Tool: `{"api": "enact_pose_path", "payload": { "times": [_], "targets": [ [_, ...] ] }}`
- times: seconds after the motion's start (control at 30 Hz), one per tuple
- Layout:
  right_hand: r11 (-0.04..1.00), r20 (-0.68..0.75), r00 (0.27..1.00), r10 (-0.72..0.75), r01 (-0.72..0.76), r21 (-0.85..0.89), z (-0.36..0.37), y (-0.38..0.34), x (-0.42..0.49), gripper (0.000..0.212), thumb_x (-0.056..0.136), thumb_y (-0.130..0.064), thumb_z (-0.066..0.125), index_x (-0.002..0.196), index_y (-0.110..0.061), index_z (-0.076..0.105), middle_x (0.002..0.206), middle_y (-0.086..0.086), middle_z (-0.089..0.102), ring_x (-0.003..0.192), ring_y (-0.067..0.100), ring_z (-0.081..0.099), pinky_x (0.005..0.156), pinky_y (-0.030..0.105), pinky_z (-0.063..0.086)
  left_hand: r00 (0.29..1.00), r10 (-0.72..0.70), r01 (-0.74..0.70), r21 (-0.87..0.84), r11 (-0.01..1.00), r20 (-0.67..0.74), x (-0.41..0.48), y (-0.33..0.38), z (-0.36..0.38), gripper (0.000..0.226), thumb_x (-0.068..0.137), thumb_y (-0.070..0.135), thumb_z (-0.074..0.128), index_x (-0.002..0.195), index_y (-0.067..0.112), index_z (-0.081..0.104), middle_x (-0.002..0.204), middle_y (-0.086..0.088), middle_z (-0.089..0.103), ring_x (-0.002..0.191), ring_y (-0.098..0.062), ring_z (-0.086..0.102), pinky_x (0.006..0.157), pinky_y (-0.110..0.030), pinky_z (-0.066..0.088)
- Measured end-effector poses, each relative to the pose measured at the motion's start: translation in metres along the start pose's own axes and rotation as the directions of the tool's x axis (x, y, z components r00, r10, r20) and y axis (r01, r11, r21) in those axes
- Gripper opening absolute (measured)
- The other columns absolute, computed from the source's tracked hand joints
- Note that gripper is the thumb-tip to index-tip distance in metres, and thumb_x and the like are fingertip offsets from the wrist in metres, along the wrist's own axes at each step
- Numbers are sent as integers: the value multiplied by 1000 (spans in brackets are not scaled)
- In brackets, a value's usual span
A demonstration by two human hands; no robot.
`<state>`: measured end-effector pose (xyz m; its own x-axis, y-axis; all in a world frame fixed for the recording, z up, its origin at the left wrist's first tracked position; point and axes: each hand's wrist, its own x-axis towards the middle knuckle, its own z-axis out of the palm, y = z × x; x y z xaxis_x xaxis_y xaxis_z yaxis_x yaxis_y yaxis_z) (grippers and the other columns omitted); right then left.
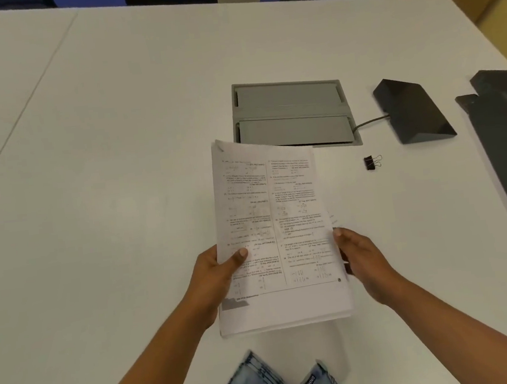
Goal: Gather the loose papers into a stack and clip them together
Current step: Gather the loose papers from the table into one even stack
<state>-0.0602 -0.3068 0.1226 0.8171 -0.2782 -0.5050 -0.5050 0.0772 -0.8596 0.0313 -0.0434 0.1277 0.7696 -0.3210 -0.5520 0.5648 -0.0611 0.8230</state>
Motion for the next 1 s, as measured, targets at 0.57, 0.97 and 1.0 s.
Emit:
{"api": "enact_pose_path", "payload": {
  "times": [0.57,0.97,1.0],
  "targets": [
    [583,-456,883,110,-429,-690,-67,62,84,88,64,-41,90,127,0,43,126,23,58,116,42,58,92,45,51,990,-16,12,-31,999,-142,-7,-44,-48,38,80,28,75,114,14,71,101,-7,80,86,-31,78,63,-36,63],
    [681,-500,863,69,-407,-609,-78,70,88,40,77,-30,81,106,-6,69,108,15,72,98,36,67,77,36,52,965,-20,18,-9,1000,-261,-12,-62,-54,30,84,27,73,112,18,71,98,-3,81,82,-27,78,63,-38,64],
    [695,-497,866,59,-393,-602,-80,72,86,31,79,-29,79,99,-7,69,102,15,73,92,36,67,73,34,51,962,-21,19,-9,1000,-271,-14,-62,-55,32,82,29,74,112,18,71,98,-3,81,83,-28,78,64,-39,64]
  ]
}}
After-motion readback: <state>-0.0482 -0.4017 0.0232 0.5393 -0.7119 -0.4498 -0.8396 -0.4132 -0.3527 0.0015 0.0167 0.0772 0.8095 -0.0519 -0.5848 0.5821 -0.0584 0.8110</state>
